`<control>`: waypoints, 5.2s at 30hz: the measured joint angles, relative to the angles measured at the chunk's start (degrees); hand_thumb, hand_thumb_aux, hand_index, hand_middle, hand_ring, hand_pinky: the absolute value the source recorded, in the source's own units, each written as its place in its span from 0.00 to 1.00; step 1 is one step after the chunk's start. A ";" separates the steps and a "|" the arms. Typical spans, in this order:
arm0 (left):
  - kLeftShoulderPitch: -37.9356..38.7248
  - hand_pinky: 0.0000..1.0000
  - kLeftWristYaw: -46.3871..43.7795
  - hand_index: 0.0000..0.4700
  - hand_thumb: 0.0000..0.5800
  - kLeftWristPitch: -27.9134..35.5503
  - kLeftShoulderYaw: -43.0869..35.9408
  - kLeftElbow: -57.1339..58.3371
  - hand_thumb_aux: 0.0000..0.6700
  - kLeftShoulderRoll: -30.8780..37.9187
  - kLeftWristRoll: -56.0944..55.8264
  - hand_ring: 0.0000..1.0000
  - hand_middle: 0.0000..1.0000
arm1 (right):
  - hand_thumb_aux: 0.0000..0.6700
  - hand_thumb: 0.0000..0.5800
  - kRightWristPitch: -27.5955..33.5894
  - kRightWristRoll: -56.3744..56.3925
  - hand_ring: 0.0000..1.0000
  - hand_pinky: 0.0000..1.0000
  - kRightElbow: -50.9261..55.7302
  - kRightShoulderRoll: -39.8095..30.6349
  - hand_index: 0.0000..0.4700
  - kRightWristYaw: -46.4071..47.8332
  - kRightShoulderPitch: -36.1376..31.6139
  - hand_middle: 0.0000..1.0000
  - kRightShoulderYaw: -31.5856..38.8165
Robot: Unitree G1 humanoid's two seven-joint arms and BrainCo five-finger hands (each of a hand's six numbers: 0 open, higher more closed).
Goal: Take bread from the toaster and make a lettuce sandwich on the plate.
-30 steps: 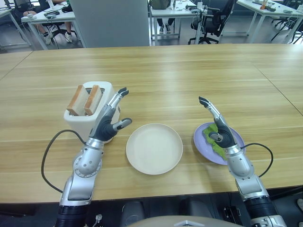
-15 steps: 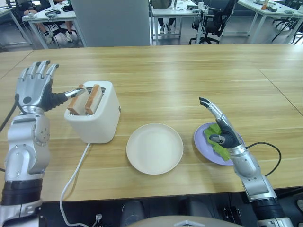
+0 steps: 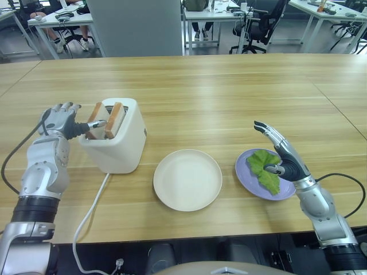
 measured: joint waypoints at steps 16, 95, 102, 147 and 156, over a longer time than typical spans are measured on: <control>0.25 1.00 0.44 0.98 1.00 -2.92 3.56 -5.34 1.00 -5.73 -15.18 1.00 1.00 | 0.00 0.00 17.44 -29.26 0.00 0.00 11.46 -12.78 0.00 -3.02 -1.11 0.00 6.83; 15.13 0.00 4.10 0.00 0.00 0.33 -4.95 -43.89 0.00 -14.01 0.13 0.00 0.00 | 1.00 1.00 12.67 -26.68 0.00 0.00 10.97 10.27 0.98 -6.44 -17.27 0.00 32.14; 15.69 0.00 2.44 0.00 0.00 0.32 4.03 -45.10 0.00 -12.00 -0.03 0.00 0.00 | 1.00 1.00 10.64 -26.26 0.00 0.00 18.46 14.04 0.98 -5.43 -20.90 0.00 35.82; -2.25 1.00 13.24 0.98 1.00 -5.33 -0.23 -7.94 1.00 -10.52 -8.27 1.00 1.00 | 0.00 0.00 15.26 -28.42 0.00 0.00 1.02 5.37 0.00 -2.31 -12.38 0.00 32.79; -3.94 1.00 15.33 0.98 1.00 -9.08 5.56 -19.94 1.00 -9.56 -13.38 1.00 1.00 | 0.00 0.00 12.72 -29.01 0.00 0.00 -3.17 3.50 0.00 -6.85 -11.11 0.00 30.25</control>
